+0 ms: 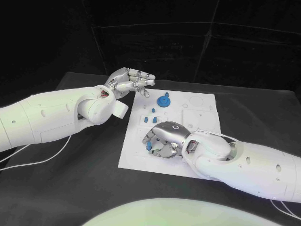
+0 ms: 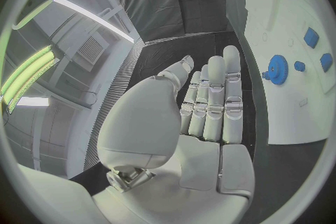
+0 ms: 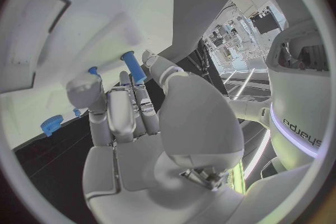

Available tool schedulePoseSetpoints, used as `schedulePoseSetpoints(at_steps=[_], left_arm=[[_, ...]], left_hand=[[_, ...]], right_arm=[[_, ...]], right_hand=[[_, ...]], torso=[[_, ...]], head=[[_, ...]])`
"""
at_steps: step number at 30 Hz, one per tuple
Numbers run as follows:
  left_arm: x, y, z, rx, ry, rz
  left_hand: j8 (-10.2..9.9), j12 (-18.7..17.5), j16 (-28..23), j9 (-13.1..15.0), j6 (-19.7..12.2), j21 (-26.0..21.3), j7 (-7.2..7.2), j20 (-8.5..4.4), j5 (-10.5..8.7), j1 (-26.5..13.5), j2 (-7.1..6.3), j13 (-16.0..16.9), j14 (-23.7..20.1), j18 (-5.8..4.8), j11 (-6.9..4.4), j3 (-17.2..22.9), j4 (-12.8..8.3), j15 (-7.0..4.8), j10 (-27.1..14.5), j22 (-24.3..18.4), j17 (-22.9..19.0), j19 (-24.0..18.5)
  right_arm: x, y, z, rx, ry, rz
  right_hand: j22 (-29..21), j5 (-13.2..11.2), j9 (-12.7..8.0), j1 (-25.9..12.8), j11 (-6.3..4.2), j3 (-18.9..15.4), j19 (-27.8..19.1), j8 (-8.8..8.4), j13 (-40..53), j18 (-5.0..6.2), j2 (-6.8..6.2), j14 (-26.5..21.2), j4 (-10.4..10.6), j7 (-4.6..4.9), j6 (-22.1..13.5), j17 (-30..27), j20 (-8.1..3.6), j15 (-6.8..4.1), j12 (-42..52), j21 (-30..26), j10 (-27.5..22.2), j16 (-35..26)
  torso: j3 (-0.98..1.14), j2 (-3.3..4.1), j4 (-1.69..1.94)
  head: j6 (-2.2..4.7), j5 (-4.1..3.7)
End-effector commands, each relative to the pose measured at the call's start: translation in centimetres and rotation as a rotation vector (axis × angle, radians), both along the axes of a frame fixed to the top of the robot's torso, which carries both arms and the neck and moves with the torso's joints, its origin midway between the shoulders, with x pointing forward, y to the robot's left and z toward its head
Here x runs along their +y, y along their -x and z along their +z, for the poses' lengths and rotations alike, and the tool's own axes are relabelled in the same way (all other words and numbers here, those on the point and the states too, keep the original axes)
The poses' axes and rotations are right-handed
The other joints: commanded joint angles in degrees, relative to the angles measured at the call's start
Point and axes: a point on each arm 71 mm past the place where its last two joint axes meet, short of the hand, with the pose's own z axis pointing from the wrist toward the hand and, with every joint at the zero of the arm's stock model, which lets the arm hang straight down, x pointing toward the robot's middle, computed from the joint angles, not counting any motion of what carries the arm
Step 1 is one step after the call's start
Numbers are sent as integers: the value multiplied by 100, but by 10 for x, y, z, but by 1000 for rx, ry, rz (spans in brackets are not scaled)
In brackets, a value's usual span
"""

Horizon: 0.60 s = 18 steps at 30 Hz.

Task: Assemble the parts on the task board

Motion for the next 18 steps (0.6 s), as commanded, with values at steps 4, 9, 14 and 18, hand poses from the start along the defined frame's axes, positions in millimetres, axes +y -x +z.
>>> schedulePoseSetpoints(at_steps=[4,9,14,18], left_arm=[[0,0,1,0,9,-11],[0,0,1,3,9,-14],[0,0,1,3,8,-13],[1,-1,1,3,7,-10]], left_hand=[[11,24,-8,-8,-35,-17,-8,10,-6,0,55,5,-21,113,-5,-36,-9,1,-31,-8,-6,15],[11,24,-8,-8,-35,-17,-8,10,-6,0,55,5,-21,113,-5,-36,-9,1,-31,-8,-6,15],[11,24,-8,-8,-35,-17,-8,10,-6,0,55,5,-21,113,-5,-36,-9,1,-31,-8,-6,15],[12,25,-7,-9,-38,-19,-8,10,-6,0,55,5,-23,113,-4,-40,-9,1,-35,-10,-7,15]], right_arm=[[-6,4,13,-56,-127,-1],[-15,9,19,-64,-167,-8],[-30,10,27,-25,-202,-45],[-56,-3,41,50,-229,-133]], right_hand=[[-34,53,5,40,-16,-158,-38,-7,18,89,33,23,10,-13,-125,-30,-21,34,119,-45,-119,-27],[-49,71,8,65,-28,-261,-38,-4,25,90,52,22,20,-26,-171,-51,-27,25,213,-61,-172,-33],[19,110,21,67,-50,-349,7,24,63,78,117,59,62,-25,-136,-5,-40,10,426,-21,7,23],[265,222,37,43,-148,-361,125,68,137,38,186,129,128,-49,-11,136,-87,-59,752,141,633,156]], torso=[[2,-3,-6],[-1,-8,-4],[0,-9,-4],[-7,-22,-6]], head=[[9,-12],[35,-40],[69,-95],[146,-235]])
